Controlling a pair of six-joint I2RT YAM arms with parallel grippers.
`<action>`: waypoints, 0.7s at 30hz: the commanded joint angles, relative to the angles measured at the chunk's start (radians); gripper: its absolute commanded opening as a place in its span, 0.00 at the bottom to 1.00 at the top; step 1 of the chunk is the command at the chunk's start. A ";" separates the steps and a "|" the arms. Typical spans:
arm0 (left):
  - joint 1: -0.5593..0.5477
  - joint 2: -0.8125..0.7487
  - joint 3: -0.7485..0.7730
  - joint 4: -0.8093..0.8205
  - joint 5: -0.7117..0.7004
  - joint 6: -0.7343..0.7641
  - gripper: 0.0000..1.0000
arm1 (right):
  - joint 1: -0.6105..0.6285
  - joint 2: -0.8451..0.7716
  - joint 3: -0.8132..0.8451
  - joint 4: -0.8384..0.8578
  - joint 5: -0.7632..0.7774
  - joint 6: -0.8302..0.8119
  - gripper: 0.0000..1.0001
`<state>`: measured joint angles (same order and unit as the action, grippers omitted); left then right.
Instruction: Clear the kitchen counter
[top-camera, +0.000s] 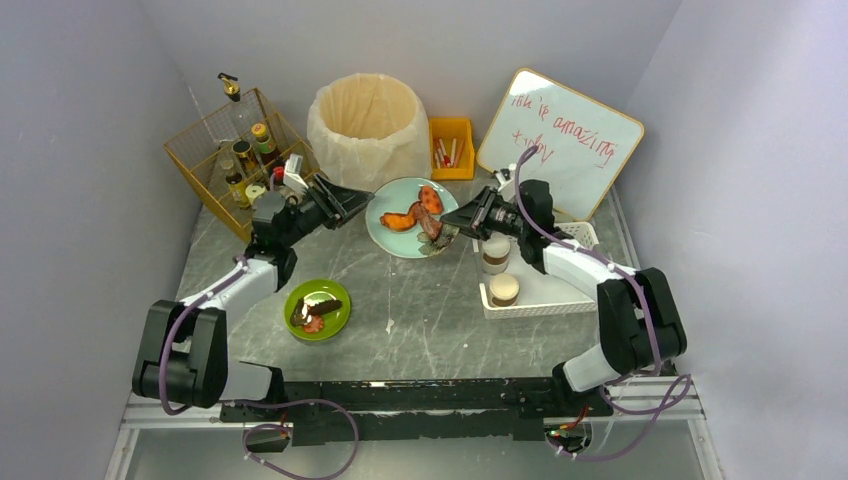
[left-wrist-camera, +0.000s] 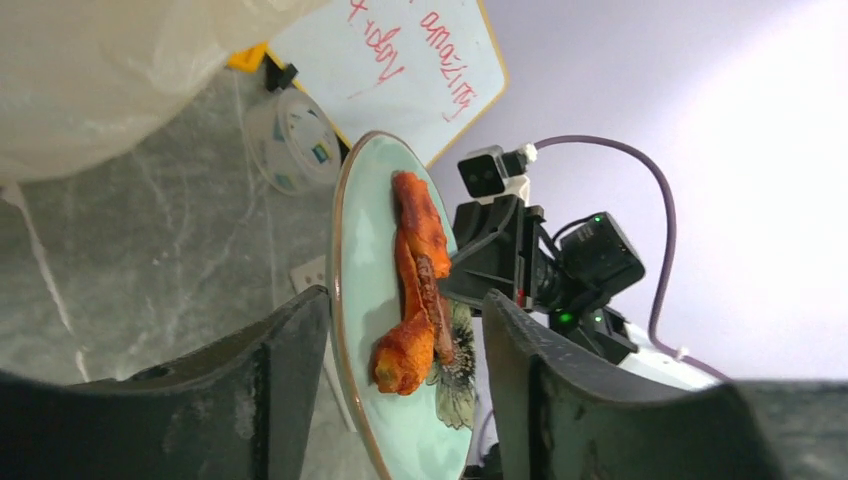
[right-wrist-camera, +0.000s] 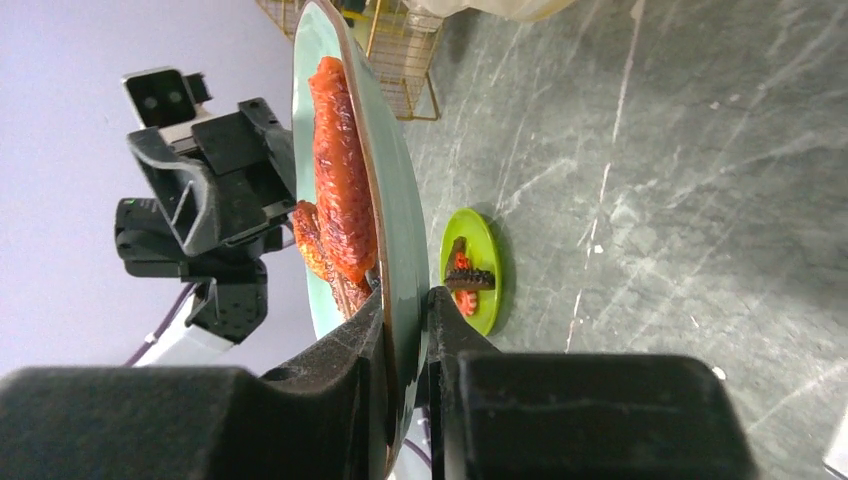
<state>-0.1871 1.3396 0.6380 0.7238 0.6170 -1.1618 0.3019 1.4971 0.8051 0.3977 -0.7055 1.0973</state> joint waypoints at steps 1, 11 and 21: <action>-0.002 -0.030 0.104 -0.102 0.027 0.153 0.65 | -0.036 -0.084 0.002 0.069 0.004 0.079 0.00; -0.002 -0.066 0.310 -0.533 -0.008 0.489 0.97 | -0.158 -0.209 -0.030 -0.111 0.116 0.051 0.00; -0.002 -0.151 0.450 -1.007 -0.289 0.738 0.97 | -0.198 -0.237 0.125 -0.264 0.322 0.066 0.00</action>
<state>-0.1875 1.2476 1.0725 -0.0864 0.4480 -0.5556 0.1120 1.3235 0.7883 0.0505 -0.4488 1.1038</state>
